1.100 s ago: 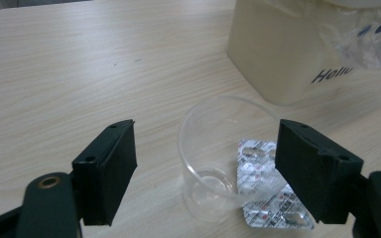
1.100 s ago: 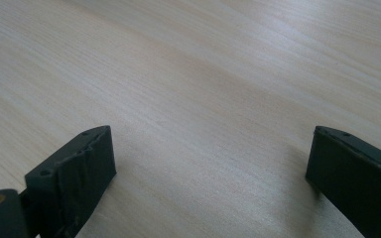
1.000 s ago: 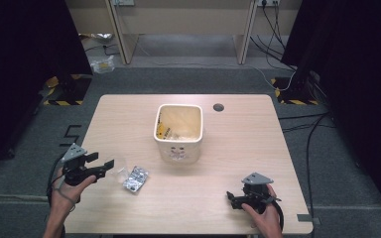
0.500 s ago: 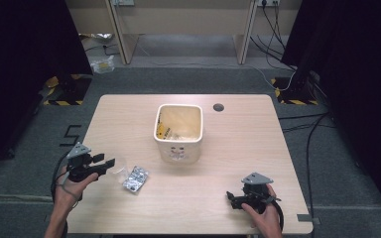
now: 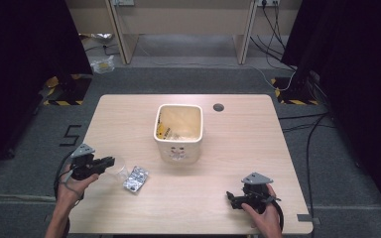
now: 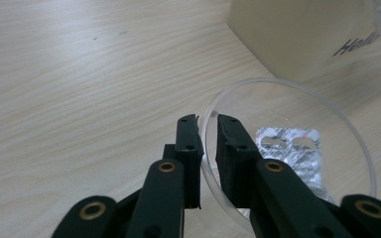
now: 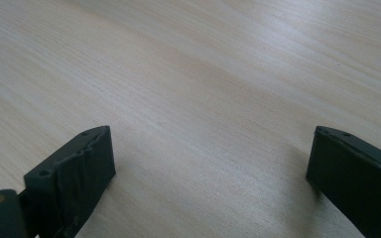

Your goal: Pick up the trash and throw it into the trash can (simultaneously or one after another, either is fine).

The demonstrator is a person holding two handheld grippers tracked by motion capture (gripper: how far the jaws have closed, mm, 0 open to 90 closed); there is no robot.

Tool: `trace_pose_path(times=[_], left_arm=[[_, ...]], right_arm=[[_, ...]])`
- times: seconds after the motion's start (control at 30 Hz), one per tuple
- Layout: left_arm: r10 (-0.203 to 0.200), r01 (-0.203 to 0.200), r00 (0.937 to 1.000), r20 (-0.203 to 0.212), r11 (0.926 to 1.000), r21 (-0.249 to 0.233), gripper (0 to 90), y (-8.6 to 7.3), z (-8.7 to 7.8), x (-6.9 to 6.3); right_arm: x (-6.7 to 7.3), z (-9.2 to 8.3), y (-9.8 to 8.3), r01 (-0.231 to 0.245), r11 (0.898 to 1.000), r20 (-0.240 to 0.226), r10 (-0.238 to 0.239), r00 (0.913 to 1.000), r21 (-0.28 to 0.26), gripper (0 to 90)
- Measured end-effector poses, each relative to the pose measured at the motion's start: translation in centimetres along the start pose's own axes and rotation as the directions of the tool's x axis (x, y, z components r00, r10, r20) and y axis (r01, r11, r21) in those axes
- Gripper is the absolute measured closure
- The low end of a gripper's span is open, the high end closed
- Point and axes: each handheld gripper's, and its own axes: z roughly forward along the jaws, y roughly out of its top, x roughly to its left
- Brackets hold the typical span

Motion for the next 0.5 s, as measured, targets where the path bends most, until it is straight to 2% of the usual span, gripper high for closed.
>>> trace_pose_path(times=[0.27, 0.5], left_arm=[[0.041, -0.041, 0.9992, -0.003, 0.9977, -0.054, 83.3, 1.2, -1.4, -1.0], [0.052, -0.053, 0.9986, -0.011, 0.9954, -0.08, 83.1, 2.5, -1.7, -1.0]], right_arm=[[0.0, 0.0, 0.0, -0.001, 1.0, 0.0, 0.001, 1.0, 0.0, 4.8], [0.0, 0.0, 0.0, 0.002, 1.0, 0.001, -0.002, 1.0, -0.001, 4.8]])
